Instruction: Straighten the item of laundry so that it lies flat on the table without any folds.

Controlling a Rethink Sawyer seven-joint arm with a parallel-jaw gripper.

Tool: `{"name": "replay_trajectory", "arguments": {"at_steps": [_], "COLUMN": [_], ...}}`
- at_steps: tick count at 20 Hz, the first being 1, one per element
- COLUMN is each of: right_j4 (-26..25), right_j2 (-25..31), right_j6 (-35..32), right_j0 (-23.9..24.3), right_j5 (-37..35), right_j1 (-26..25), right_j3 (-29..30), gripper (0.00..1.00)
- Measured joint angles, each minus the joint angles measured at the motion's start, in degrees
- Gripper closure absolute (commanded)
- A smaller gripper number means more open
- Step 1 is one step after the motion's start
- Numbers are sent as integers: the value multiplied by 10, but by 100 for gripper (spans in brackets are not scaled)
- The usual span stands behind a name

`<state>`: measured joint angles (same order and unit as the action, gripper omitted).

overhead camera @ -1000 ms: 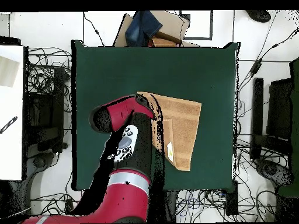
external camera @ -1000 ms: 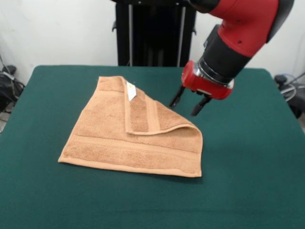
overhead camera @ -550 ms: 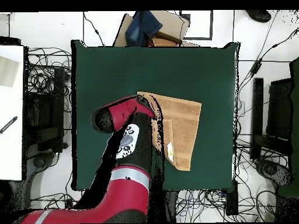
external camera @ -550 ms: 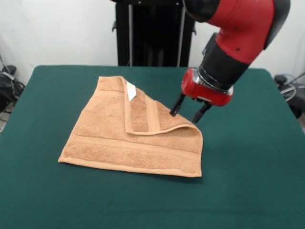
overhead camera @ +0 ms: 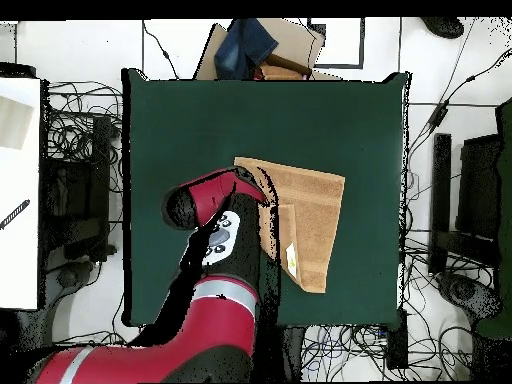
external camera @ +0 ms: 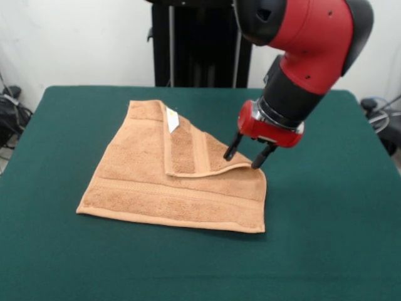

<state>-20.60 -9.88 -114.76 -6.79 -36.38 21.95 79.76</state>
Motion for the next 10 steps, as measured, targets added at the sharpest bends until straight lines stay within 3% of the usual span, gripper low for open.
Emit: {"name": "replay_trajectory", "arguments": {"at_steps": [10], "right_j4": [8], "right_j2": [0], "right_j6": [0], "right_j0": [2], "right_j5": [0], "right_j1": [-13], "right_j3": [0], "gripper": [0]}}
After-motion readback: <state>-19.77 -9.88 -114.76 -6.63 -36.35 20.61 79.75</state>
